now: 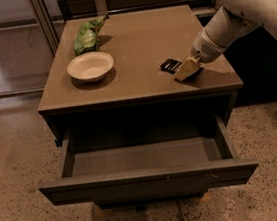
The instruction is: Place rxbar chocolate into top drawer
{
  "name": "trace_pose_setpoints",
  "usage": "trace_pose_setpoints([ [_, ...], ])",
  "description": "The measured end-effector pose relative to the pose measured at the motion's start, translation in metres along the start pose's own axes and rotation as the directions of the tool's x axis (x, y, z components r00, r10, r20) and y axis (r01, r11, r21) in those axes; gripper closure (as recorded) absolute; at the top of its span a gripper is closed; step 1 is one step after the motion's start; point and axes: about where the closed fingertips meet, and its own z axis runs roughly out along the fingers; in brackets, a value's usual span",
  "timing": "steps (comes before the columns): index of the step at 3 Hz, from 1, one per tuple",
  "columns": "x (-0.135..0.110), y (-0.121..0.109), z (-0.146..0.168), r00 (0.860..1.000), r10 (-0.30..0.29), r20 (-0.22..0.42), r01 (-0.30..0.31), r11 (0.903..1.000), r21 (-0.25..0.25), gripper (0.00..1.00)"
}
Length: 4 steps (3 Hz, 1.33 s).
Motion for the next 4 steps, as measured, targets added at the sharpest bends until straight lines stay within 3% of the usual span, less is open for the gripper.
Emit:
trace_pose_setpoints([
  [3,-0.010,0.001,-0.016,1.000,0.000,0.000,0.000,1.0000,0.000,1.00],
  [4,-0.012,0.012,-0.026,0.998,-0.064,0.008,0.064,0.9979,-0.010,1.00],
])
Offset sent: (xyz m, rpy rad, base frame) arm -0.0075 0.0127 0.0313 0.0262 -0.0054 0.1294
